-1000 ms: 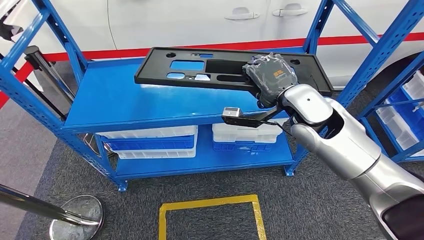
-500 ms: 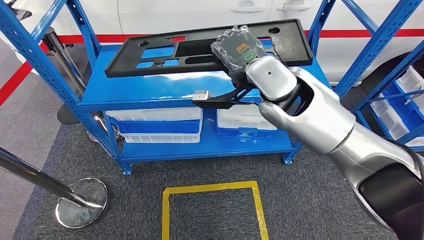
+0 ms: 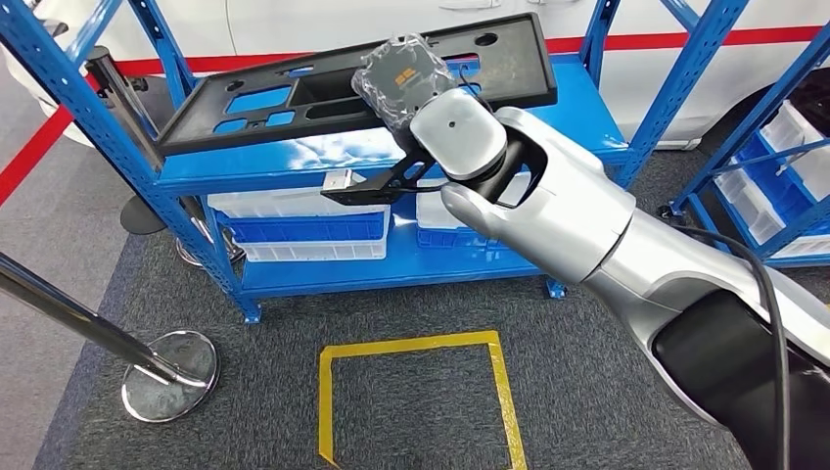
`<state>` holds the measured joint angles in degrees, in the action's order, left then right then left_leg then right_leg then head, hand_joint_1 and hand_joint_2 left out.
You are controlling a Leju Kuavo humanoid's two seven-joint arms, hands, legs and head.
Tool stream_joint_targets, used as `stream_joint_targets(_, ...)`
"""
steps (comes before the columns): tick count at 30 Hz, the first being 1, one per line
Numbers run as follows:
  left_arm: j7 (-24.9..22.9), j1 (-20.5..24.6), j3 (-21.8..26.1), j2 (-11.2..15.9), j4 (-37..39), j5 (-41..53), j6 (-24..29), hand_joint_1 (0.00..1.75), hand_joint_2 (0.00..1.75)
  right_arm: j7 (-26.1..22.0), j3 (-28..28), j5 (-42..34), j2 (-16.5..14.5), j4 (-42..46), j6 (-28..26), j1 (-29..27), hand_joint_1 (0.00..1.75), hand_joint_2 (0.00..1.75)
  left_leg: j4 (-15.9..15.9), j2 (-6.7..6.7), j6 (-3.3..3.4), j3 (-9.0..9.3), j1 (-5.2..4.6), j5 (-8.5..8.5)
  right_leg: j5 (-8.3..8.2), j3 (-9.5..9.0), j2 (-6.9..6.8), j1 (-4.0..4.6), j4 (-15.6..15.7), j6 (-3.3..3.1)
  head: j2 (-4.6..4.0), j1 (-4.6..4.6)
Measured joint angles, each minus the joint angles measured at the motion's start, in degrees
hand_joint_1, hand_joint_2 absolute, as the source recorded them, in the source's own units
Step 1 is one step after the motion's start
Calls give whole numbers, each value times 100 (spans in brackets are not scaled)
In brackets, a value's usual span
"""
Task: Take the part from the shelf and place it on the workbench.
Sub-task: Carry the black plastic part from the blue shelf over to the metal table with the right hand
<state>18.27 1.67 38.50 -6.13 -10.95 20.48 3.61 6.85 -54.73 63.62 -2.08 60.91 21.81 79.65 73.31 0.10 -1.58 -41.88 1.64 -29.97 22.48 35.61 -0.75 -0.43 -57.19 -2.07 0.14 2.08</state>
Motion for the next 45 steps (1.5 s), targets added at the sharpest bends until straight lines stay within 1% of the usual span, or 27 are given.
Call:
stream_joint_targets(2, -11, 0, 5, 4, 0, 12, 10, 0, 175, -19, -22, -36, -5, -31, -3, -4, 175, 175, -611, 1, -40, 491, 43, 237, -70, 130, 3, -29, -52, 57, -1, 1)
stream_joint_targets(4, -7, -4, 13, 7, 0, 21, 13, 0, 175, -32, -37, -66, -4, -48, -8, -4, 175, 175, -1306, -22, -38, 949, 39, 301, -133, 239, -2, -35, -103, 133, 0, 0)
stream_joint_targets(5, 2, -8, 20, 7, 0, 25, 13, 0, 175, -39, -43, -76, -3, -54, -11, -7, 175, 175, -1485, -37, -21, 1038, 25, 284, -173, 279, -5, -30, -117, 172, 1, -2)
stream_joint_targets(8, 29, -19, 43, 5, 0, 25, 6, 0, 175, -53, -65, -121, 16, -75, -14, -36, 175, 175, -1552, -40, 101, 977, 6, 366, -233, 347, 7, -36, -127, 290, 1, -7)
stream_joint_targets(9, 34, -19, 47, 4, 0, 25, 3, 0, 175, -54, -68, -142, 29, -82, -14, -48, 175, 175, -1566, -23, 161, 945, 11, 415, -117, 387, 17, -43, -215, 320, 0, -9)
stream_joint_targets(11, 44, -19, 53, 3, 0, 25, -2, 0, 175, -56, -72, -169, 52, -93, -15, -68, 175, 175, -1584, 12, 259, 852, 7, 518, 373, 557, 40, -54, -743, 355, 0, -11)
stream_joint_targets(13, 57, -19, 66, 7, 0, 26, -7, 0, 175, -62, -79, -173, 58, -103, -15, -92, 175, 175, -1571, 27, 298, 719, -17, 612, 843, 734, 50, -51, -1495, 370, 1, -11)
stream_joint_targets(14, 67, -18, 76, 9, 0, 27, -13, 0, 175, -67, -83, -176, 61, -109, -15, -109, 175, 175, -1559, 29, 303, 652, -27, 657, 926, 737, 52, -50, -1715, 369, 1, -11)
stream_joint_targets(16, 86, -16, 95, 14, 0, 38, -32, 0, 175, -81, -86, -199, 63, -122, -20, -140, 175, 175, -1522, 26, 300, 522, -44, 733, 782, 441, 53, -37, -1548, 333, 1, -11)
stream_joint_targets(19, 92, -19, 113, 0, 0, 56, -55, 0, 175, -91, -87, -252, 61, -131, -33, -140, 175, 175, -1486, 21, 260, 388, -60, 842, 577, -335, 59, 31, -475, 194, 1, -9)
stream_joint_targets(21, 91, -23, 132, -13, 0, 74, -59, 0, 175, -93, -87, -267, 60, -136, -51, -133, 175, 175, -1515, 33, 192, 360, -44, 940, 583, -488, 67, 83, -155, 129, 1, -8)
stream_joint_targets(23, 90, -23, 145, -6, 0, 95, -59, 0, 175, -95, -87, -267, 61, -142, -68, -133, 175, 175, -1560, 29, 125, 345, -35, 1019, 453, -442, 52, 82, -85, 78, 1, -10)
stream_joint_targets(24, 90, -23, 147, -1, 0, 102, -58, 0, 175, -95, -87, -265, 59, -147, -73, -132, 175, 175, -1526, 21, 102, 309, -41, 949, 374, -417, 36, 63, -32, 40, 1, -8)
stream_joint_targets(26, 88, -25, 148, 9, 0, 105, -55, 0, 175, -92, -87, -261, 53, -157, -78, -128, 175, 175, -1141, 7, 64, 164, -42, 491, 203, -314, 5, 23, 48, -43, 1, -5)
stream_joint_targets(28, 86, -30, 149, 13, 0, 109, -55, 0, 175, -89, -87, -255, 48, -170, -81, -127, 175, 175, -399, 6, 17, -3, -33, -49, 58, -132, -2, 25, 43, -82, 1, -2)
stream_joint_targets(29, 86, -30, 151, 16, 0, 113, -54, 0, 175, -88, -88, -248, 44, -178, -83, -130, 175, 175, -70, 7, -9, -40, -23, -145, -10, -26, -14, 24, 28, -75, 1, -2)
stream_joint_targets(31, 86, -20, 162, 31, -1, 121, -53, 0, 175, -88, -89, -232, 39, -192, -87, -135, 175, 175, 122, 17, -63, 112, 3, 74, -142, 192, -56, 12, -22, -48, 1, -1)
stream_joint_targets(32, 86, -10, 170, 38, -1, 125, -52, 0, 175, -88, -89, -224, 37, -197, -89, -134, 175, 175, -59, 46, -89, 330, 22, 239, -197, 297, -80, 4, -62, -23, 1, 0)
stream_joint_targets(33, 86, 6, 177, 44, -2, 128, -53, 0, 175, -88, -89, -219, 34, -200, -92, -129, 175, 175, -412, 123, -114, 646, 38, 275, -243, 393, -107, 5, -114, 8, 1, 1)
stream_joint_targets(35, 87, 34, 187, 54, -8, 135, -54, 0, 175, -87, -89, -207, 48, -204, -102, -109, 175, 175, -1189, 243, -83, 1196, 16, 94, -329, 527, -159, 12, -198, 87, 1, -3)
stream_joint_targets(36, 89, 38, 189, 57, -11, 140, -54, 0, 175, -87, -89, -201, 57, -208, -113, -102, 175, 175, -1424, 269, -38, 1319, -11, -9, -380, 557, -194, 17, -206, 126, 1, -5)
stream_joint_targets(38, 91, 18, 193, 61, -15, 157, -56, 0, 175, -91, -90, -194, 87, -228, -144, -118, 175, 175, -1509, 223, 87, 1254, -38, 54, -478, 583, -246, 4, -170, 200, 1, -11)
stream_joint_targets(39, 90, 8, 195, 60, -15, 168, -58, 0, 175, -99, -90, -199, 106, -241, -164, -135, 175, 175, -1518, 210, 139, 1201, -35, 126, -417, 611, -223, -9, -195, 233, 0, -13)
stream_joint_targets(40, 89, -2, 196, 60, -15, 179, -62, 0, 175, -113, -90, -210, 127, -251, -182, -152, 175, 175, -1527, 206, 196, 1139, -27, 205, -230, 658, -168, -21, -307, 262, 0, -14)
stream_joint_targets(43, 88, -10, 208, 61, -15, 216, -73, 0, 175, -152, -90, -248, 174, -266, -226, -178, 175, 175, -1518, 192, 301, 877, -37, 440, 677, 858, 11, -34, -1255, 313, 1, -14)
stream_joint_targets(44, 88, -10, 219, 61, -15, 225, -77, 0, 175, -156, -90, -251, 186, -270, -236, -190, 175, 175, -1506, 178, 306, 776, -49, 513, 819, 888, 33, -32, -1603, 317, 1, -14)
stream_joint_targets(45, 87, -11, 230, 62, -15, 228, -81, 0, 175, -162, -90, -253, 195, -274, -243, -207, 175, 175, -1492, 165, 308, 675, -61, 581, 828, 855, 44, -29, -1828, 311, 1, -13)
